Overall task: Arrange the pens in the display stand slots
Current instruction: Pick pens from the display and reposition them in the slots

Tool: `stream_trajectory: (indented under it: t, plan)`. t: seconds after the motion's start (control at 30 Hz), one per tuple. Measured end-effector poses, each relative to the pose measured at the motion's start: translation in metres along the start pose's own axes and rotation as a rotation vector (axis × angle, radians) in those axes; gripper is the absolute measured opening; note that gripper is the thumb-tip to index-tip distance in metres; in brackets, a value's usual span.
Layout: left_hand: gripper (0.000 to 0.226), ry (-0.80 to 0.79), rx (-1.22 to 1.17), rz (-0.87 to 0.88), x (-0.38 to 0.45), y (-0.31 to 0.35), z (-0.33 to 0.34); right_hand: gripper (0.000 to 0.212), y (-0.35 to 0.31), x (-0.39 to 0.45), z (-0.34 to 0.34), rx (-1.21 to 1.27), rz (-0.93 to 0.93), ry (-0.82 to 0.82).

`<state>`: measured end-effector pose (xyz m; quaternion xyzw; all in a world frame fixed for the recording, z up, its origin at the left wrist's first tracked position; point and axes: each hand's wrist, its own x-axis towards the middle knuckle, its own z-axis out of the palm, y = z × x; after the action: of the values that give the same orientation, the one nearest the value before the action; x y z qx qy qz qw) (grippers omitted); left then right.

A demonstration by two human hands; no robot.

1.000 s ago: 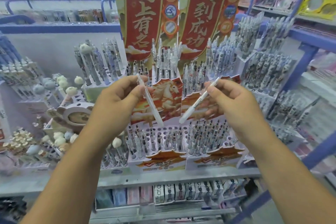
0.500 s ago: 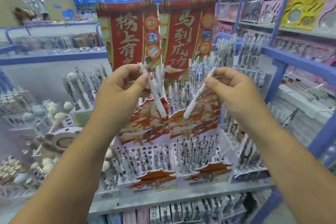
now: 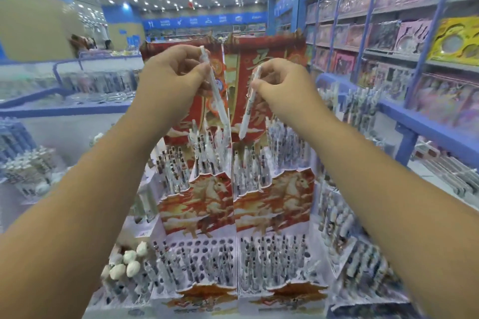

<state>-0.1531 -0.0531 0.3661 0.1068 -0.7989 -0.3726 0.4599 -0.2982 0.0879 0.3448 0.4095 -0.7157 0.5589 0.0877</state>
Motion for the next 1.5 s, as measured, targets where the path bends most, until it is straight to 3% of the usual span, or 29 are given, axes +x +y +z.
stream_trajectory:
  t: [0.17, 0.33, 0.57, 0.8, 0.93, 1.13, 1.33, 1.5]
  plan:
    - [0.011, -0.061, 0.046, -0.025, 0.036, -0.022, 0.002, 0.006, 0.006, 0.03, 0.018, -0.103, 0.033, -0.073]
    - [0.008, -0.219, 0.277, -0.074, 0.057, -0.055, 0.013, 0.008, 0.015, 0.046, 0.047, -0.311, 0.096, -0.23]
    - [0.011, -0.35, 0.541, -0.092, 0.058, -0.085, 0.022, 0.006, 0.032, 0.046, 0.082, -0.352, 0.101, -0.227]
    - [0.006, -0.441, 0.564, -0.132, 0.05, -0.102, 0.024, 0.006, 0.035, 0.044, 0.089, -0.385, 0.131, -0.255]
    - [0.01, -0.512, 0.55, -0.184, 0.048, -0.104, 0.025, 0.015, 0.032, 0.04, 0.093, -0.572, 0.166, -0.403]
    - [0.019, -0.628, 0.721, -0.195, 0.055, -0.092, 0.03, 0.011, 0.031, 0.043, 0.097, -0.506, 0.295, -0.421]
    - [0.024, -0.582, 0.706, -0.257, 0.046, -0.09, 0.027, 0.025, 0.032, 0.033, 0.094, -0.591, 0.34, -0.444]
    - [0.03, -0.325, 0.619, -0.197, 0.013, -0.074, -0.001, 0.019, -0.004, 0.005, 0.059, -0.463, 0.198, -0.325]
